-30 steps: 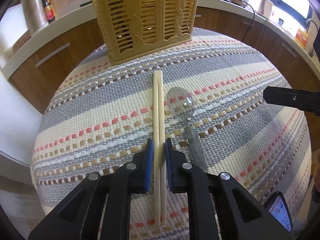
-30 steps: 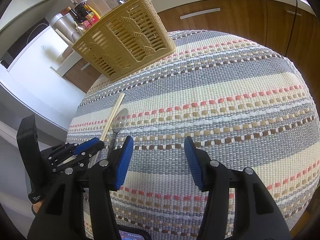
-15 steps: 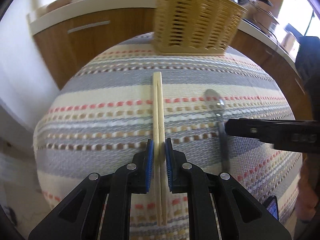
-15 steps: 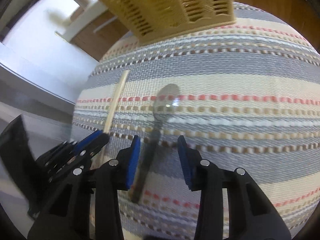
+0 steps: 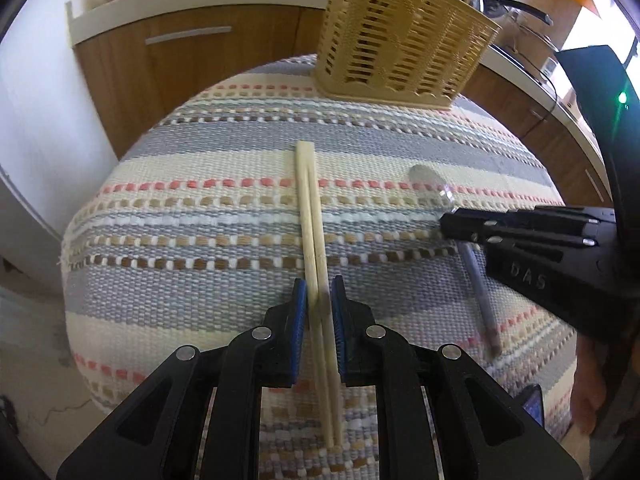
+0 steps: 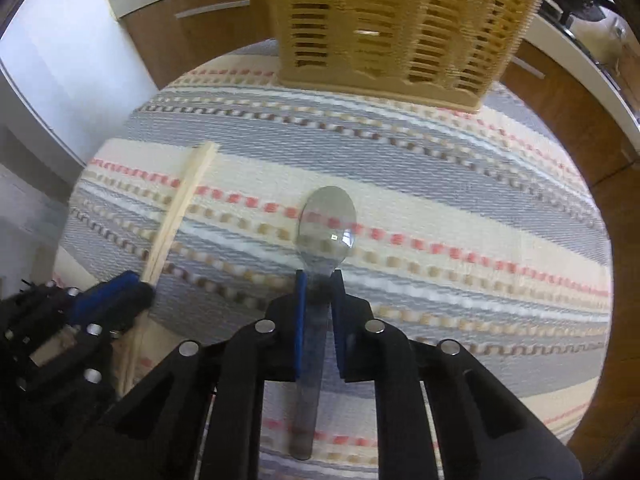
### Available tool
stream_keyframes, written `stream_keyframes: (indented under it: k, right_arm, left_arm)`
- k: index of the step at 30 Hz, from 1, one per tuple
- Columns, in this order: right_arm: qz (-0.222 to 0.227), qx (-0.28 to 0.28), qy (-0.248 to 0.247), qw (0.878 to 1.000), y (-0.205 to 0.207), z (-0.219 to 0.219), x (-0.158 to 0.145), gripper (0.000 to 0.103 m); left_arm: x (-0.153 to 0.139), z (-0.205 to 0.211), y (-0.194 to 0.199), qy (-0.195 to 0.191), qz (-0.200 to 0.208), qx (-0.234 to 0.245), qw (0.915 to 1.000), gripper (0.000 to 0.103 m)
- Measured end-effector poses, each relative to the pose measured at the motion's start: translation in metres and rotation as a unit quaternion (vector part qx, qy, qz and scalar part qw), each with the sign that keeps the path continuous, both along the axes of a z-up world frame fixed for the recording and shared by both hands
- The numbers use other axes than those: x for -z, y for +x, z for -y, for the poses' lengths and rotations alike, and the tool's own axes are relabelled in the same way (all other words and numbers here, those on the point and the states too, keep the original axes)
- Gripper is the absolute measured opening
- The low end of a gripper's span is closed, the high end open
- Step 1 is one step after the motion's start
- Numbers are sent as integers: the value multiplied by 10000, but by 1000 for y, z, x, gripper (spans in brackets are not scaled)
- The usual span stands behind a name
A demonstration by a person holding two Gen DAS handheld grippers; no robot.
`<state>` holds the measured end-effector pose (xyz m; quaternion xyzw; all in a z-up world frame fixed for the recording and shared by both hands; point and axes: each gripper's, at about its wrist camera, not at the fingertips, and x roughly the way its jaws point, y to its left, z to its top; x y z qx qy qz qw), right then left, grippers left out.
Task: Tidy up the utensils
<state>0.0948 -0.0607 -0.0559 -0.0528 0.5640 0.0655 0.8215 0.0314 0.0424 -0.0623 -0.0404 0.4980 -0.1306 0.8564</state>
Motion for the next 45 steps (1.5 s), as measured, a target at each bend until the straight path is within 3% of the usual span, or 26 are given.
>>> stream_keyframes:
  k: [5, 14, 16, 18, 21, 29, 33, 35, 40, 45]
  right_arm:
    - [-69, 21, 70, 9999, 0, 32, 2, 10]
    - [-155, -171, 499, 9985, 2, 78, 5, 11]
    - [-222, -106, 641, 9976, 4, 88, 6, 14]
    - [-253, -37, 776, 9967, 6, 96, 5, 29]
    - [-273, 8, 856, 9960, 6, 109, 0, 34]
    - [-384, -107, 389, 9984, 6, 83, 1, 30]
    - [-390, -257, 56, 9989, 3, 68, 2, 18]
    - [-415, -280, 31, 9987, 2, 66, 2, 10]
    - [-415, -283, 139, 9986, -3, 68, 1, 10]
    - [-251, -289, 327, 9987, -13, 85, -8, 10]
  left_arm:
    - [-1, 4, 16, 63, -17, 49, 10000, 23]
    - [-4, 22, 52, 372, -231, 446, 9980, 24]
    - [-5, 25, 53, 462, -273, 503, 9973, 25]
    - [-5, 27, 53, 549, -276, 591, 9964, 29]
    - [-5, 30, 54, 612, -275, 671, 9955, 30]
    - [-3, 42, 56, 901, -316, 829, 9920, 30]
    - [-1, 45, 57, 1042, -271, 784, 9911, 16]
    - [-1, 43, 58, 975, -281, 741, 9921, 12]
    - [-5, 33, 54, 630, -212, 667, 9956, 11]
    - [-23, 31, 45, 483, 195, 656, 9965, 11]
